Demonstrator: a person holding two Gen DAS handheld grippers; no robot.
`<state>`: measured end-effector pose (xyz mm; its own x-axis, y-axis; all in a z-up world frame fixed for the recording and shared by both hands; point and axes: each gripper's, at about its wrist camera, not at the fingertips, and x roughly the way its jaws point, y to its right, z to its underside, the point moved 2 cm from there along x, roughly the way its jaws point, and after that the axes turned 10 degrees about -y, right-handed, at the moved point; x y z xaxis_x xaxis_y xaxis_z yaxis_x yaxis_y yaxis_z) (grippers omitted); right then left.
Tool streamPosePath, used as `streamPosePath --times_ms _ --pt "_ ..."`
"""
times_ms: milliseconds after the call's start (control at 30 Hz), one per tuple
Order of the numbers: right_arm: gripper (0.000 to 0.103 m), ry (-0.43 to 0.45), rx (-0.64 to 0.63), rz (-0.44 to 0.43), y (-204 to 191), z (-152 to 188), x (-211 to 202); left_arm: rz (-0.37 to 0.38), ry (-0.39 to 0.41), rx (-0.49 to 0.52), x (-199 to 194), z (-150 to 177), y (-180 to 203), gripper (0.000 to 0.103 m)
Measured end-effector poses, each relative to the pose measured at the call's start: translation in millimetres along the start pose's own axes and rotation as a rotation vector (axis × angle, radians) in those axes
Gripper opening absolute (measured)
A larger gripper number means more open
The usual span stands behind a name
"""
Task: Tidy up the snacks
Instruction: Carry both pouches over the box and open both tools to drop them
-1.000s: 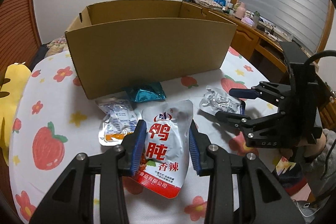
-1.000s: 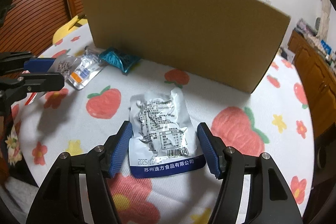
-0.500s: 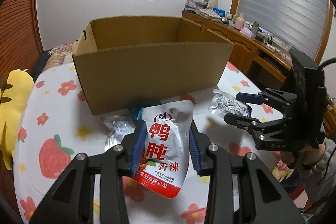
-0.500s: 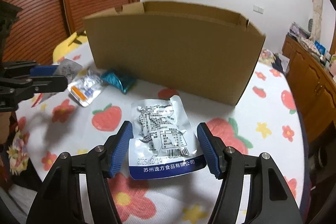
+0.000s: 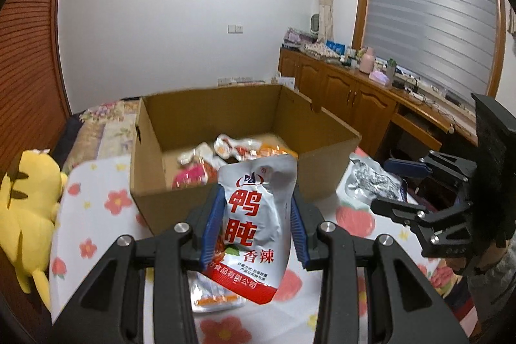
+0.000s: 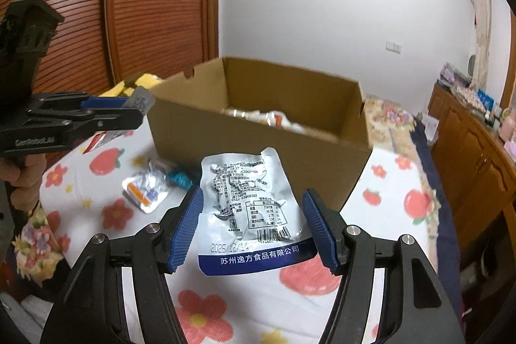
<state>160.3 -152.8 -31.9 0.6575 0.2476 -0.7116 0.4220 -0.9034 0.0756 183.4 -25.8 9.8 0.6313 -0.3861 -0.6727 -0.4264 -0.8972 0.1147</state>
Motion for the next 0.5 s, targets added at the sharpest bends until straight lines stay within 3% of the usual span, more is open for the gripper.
streamPosePath --times_ms 200,500 --pt "0.065 0.040 -0.016 0.030 7 -24 -8 -0.011 0.026 -0.008 4 -30 -10 0.037" --pt "0.065 0.056 -0.033 0.044 13 -48 -5 -0.048 0.012 -0.025 23 -43 -22 0.038"
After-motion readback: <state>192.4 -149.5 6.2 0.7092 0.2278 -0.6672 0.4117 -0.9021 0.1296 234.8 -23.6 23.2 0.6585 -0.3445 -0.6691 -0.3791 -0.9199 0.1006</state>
